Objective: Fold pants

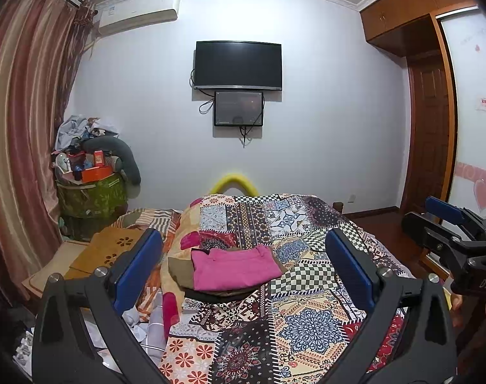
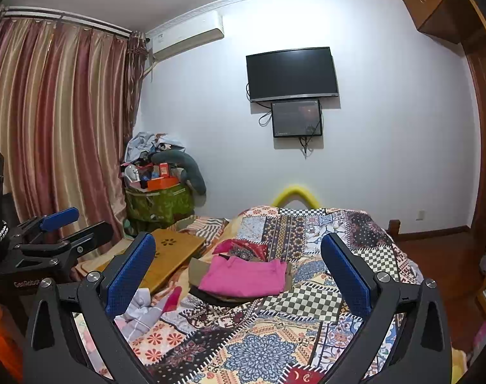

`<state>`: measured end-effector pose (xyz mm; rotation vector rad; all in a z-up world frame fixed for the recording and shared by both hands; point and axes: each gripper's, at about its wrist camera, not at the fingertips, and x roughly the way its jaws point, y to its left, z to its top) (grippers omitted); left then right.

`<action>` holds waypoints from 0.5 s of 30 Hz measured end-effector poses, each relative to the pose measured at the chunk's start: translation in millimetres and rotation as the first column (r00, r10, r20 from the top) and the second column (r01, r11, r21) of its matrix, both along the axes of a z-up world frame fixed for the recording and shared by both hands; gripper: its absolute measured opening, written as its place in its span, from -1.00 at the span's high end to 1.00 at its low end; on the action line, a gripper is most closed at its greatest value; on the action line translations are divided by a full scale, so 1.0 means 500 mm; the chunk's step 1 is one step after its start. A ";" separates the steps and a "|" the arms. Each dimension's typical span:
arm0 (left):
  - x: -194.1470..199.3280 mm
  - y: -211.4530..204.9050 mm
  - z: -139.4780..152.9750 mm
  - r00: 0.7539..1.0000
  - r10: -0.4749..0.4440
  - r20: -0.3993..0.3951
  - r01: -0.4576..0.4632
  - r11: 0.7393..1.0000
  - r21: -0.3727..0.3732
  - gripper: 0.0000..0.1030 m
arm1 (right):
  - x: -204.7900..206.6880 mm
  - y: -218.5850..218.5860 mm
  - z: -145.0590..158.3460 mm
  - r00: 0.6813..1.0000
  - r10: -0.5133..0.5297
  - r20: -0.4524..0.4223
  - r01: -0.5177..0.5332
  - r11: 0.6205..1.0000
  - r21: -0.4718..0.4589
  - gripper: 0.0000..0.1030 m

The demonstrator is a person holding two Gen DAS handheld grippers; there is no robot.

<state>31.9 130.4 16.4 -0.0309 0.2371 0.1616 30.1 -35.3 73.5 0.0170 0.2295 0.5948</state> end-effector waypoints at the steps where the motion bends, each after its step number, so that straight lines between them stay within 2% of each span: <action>1: 0.000 0.000 0.000 1.000 -0.002 0.000 0.002 1.000 -0.001 -0.99 | -0.001 -0.001 0.001 1.000 -0.001 0.001 0.001 1.000 0.000 -1.00; 15: -0.004 -0.009 0.002 1.000 -0.031 -0.002 0.031 1.000 0.002 -0.99 | -0.004 0.002 -0.001 1.000 -0.004 0.001 0.004 1.000 -0.009 -1.00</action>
